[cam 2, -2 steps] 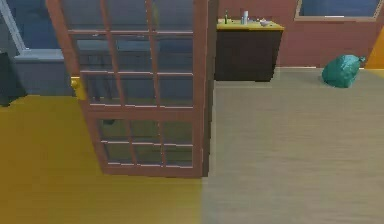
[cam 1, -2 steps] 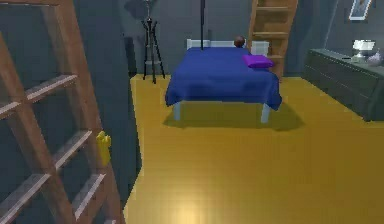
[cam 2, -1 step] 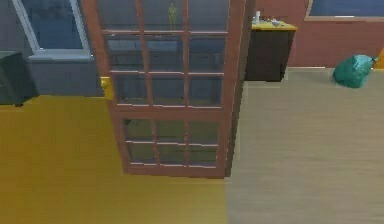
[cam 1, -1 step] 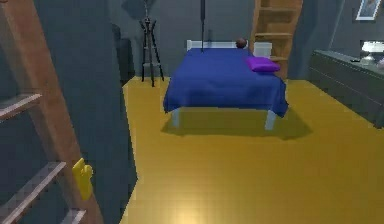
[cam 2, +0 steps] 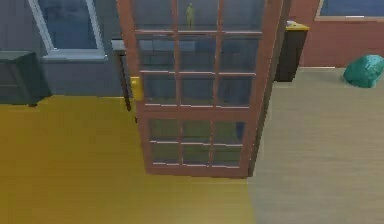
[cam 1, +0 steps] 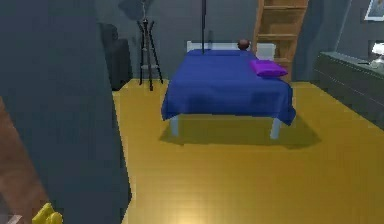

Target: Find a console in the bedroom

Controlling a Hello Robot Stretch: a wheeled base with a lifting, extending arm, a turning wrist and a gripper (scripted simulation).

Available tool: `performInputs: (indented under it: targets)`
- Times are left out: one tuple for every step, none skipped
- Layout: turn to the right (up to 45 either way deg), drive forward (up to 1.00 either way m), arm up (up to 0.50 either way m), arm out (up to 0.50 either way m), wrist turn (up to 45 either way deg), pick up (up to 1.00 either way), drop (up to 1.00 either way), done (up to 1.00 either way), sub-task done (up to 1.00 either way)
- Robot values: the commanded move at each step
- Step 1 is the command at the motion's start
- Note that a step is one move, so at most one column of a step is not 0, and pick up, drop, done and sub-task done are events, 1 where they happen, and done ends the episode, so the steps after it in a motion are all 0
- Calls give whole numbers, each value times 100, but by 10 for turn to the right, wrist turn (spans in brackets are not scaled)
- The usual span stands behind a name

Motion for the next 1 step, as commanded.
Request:
performInputs:
  targets:
    - [450, 0, 0, 0, 0, 0, 0, 0, 0]
